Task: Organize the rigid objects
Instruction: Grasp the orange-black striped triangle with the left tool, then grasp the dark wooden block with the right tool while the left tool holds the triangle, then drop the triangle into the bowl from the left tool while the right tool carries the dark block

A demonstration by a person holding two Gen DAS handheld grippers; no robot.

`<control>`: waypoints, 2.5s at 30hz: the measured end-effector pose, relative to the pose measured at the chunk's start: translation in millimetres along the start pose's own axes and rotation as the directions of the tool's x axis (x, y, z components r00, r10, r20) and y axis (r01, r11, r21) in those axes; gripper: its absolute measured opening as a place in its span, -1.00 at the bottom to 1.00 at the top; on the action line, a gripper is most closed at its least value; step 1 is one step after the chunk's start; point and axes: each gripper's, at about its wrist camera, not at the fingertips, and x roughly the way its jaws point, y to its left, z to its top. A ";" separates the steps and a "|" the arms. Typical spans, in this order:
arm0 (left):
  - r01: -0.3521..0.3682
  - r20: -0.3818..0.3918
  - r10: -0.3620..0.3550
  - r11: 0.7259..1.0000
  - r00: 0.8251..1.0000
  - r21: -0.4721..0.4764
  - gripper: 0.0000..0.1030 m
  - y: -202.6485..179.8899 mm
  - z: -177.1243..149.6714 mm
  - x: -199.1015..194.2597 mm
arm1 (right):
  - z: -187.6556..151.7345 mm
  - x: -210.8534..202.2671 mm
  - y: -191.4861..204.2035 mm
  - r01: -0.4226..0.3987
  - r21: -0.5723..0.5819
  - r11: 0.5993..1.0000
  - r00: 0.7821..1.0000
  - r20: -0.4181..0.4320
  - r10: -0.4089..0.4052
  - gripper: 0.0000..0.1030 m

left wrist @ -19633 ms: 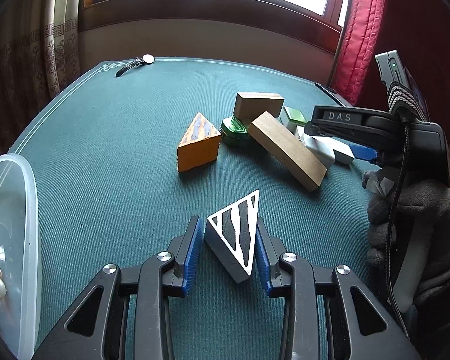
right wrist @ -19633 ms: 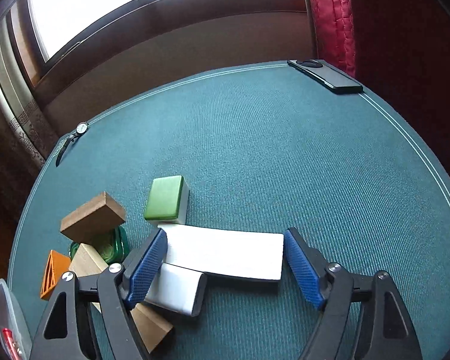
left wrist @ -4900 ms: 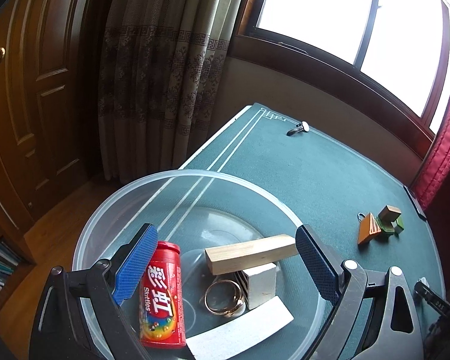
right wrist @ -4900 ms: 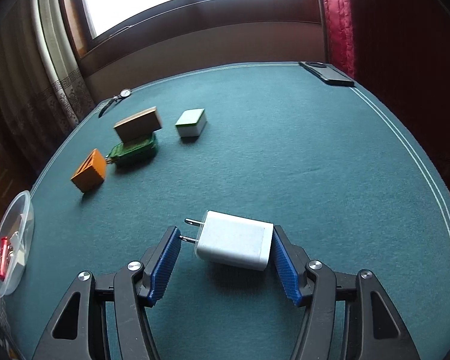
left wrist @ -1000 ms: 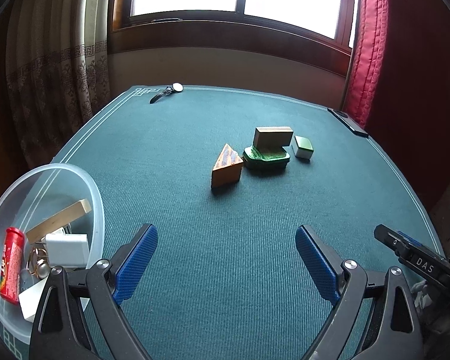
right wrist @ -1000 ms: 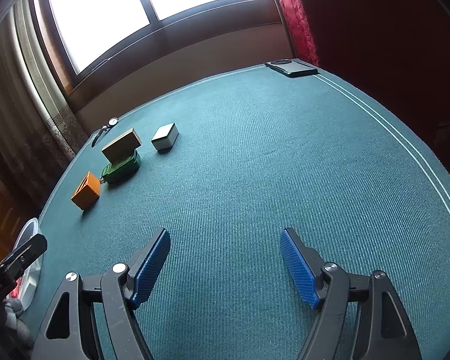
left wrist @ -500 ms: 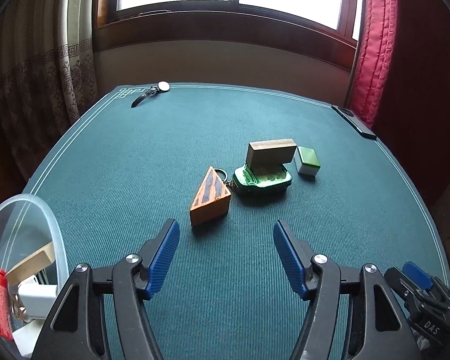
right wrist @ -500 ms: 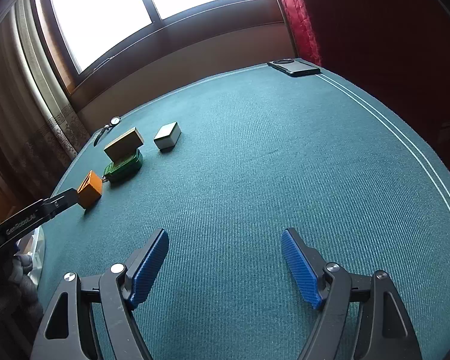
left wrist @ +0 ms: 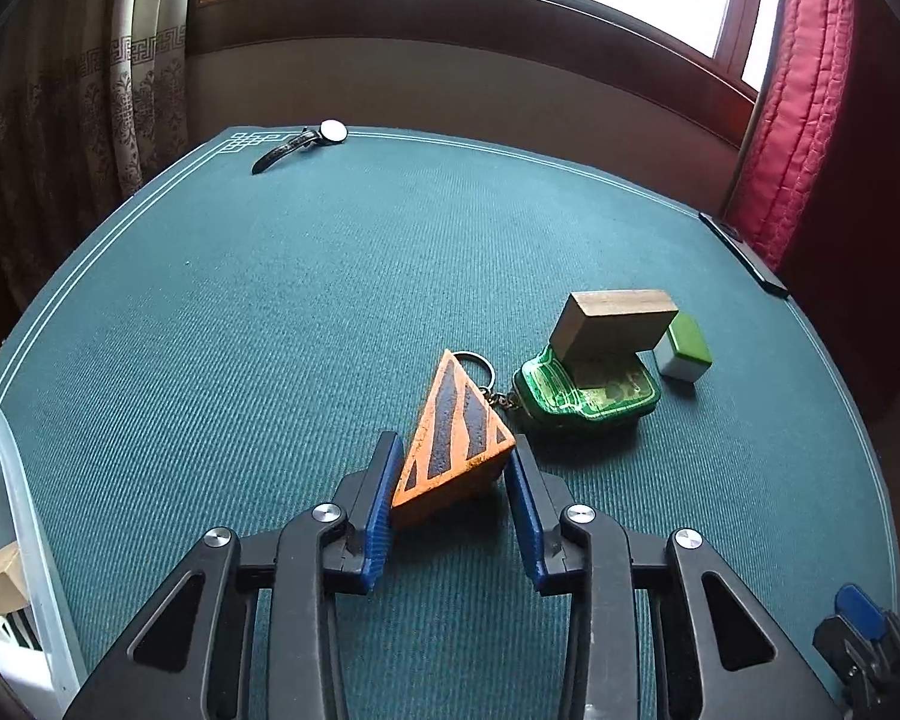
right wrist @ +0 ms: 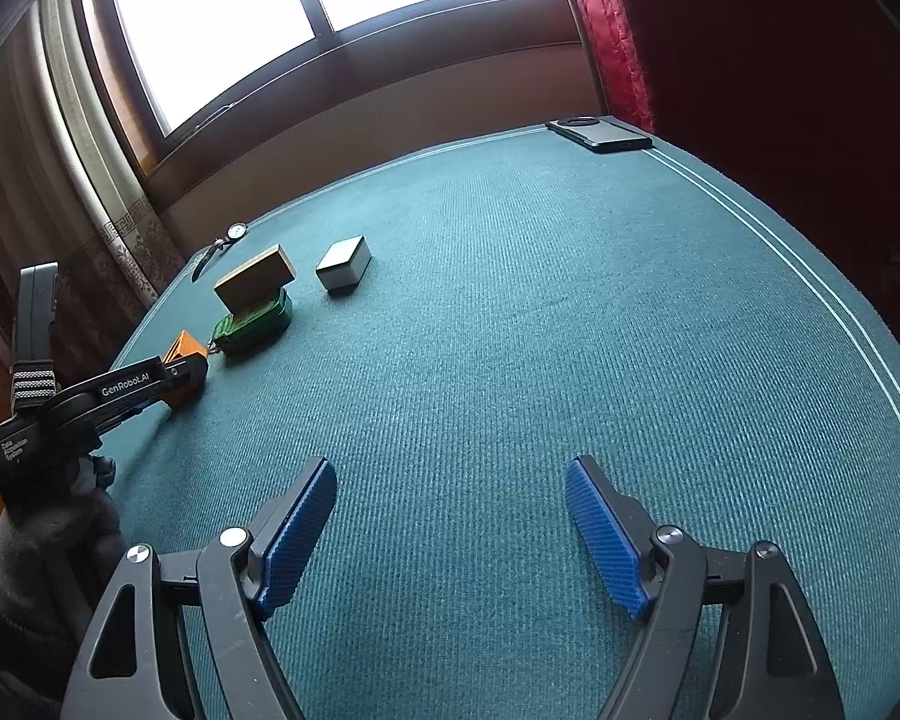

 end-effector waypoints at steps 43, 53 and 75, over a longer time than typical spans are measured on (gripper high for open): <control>0.063 0.107 -0.062 0.998 0.992 -0.010 -0.41 15.7 -36.1 -64.3 | 100.7 123.6 138.2 -0.132 -0.347 0.929 0.991 -0.057 0.120 0.26; 0.068 0.127 -0.067 0.998 0.990 -0.007 -0.41 15.1 -33.4 -72.9 | 82.8 98.2 130.6 -0.132 -0.328 0.935 0.991 -0.010 0.136 0.25; -0.078 0.247 0.115 0.985 0.962 -0.154 -0.41 104.6 -18.9 -140.0 | 42.1 39.3 160.7 -0.277 -0.328 0.903 0.957 -0.015 0.288 0.25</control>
